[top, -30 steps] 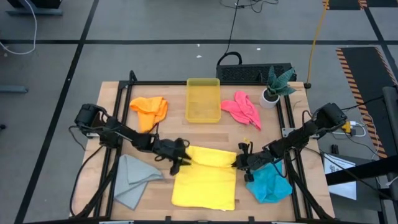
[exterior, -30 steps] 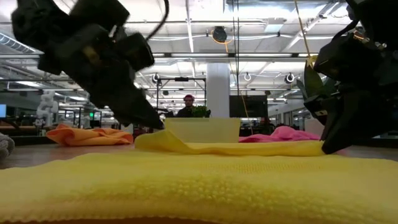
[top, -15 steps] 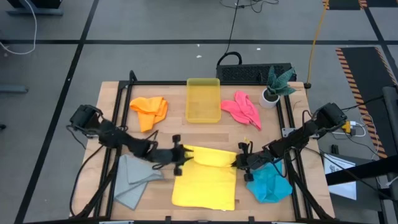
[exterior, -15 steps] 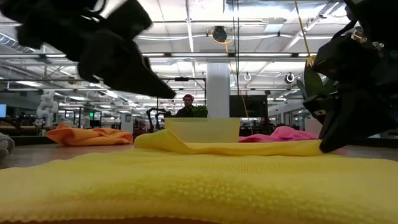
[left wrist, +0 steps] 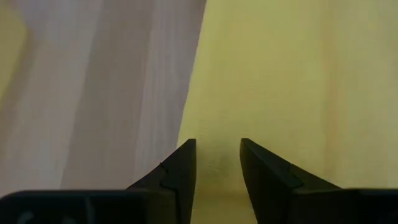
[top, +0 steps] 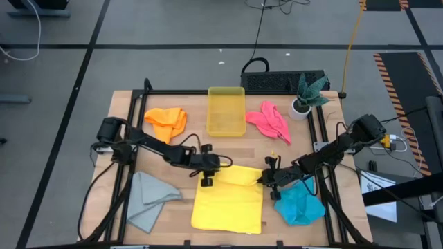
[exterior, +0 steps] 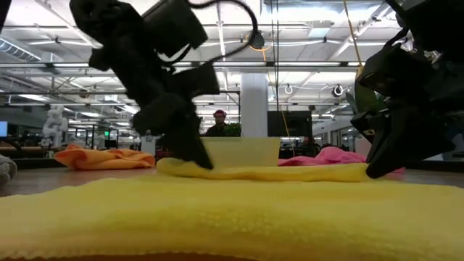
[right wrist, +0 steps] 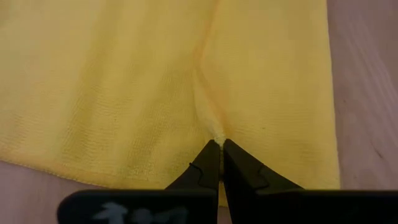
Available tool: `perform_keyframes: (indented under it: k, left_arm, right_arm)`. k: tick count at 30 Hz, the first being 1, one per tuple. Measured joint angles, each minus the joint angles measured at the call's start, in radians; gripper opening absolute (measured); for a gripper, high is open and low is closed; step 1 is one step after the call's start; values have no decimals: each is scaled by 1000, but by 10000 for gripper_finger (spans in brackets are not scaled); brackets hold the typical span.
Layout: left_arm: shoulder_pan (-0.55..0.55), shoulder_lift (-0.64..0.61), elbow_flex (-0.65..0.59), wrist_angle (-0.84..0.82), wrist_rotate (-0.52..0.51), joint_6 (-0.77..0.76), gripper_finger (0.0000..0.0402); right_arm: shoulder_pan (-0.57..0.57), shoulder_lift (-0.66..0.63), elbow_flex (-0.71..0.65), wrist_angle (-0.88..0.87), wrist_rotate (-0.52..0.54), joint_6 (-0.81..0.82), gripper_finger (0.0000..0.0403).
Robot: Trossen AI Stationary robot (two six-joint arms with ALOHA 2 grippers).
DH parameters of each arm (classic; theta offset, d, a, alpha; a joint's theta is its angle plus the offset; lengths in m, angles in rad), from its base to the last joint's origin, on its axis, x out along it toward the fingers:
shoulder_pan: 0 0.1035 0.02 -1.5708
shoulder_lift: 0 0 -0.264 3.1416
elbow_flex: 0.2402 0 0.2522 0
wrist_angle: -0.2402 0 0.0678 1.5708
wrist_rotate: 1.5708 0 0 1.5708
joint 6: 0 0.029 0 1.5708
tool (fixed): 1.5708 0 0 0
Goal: Fold microfiber towels
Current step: Fold the yellow microfiber towel
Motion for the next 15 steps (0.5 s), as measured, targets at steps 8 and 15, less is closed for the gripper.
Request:
perform_keyframes:
  k: [8, 15]
  left_arm:
    - [-109, -34, 162, -580, -153, -311, 127]
    - [-273, -39, 179, -639, -231, -339, 126]
  right_arm:
    - [1, 0, 0, -2, 0, 0, 2]
    - [1, 0, 0, -6, 0, 7, 2]
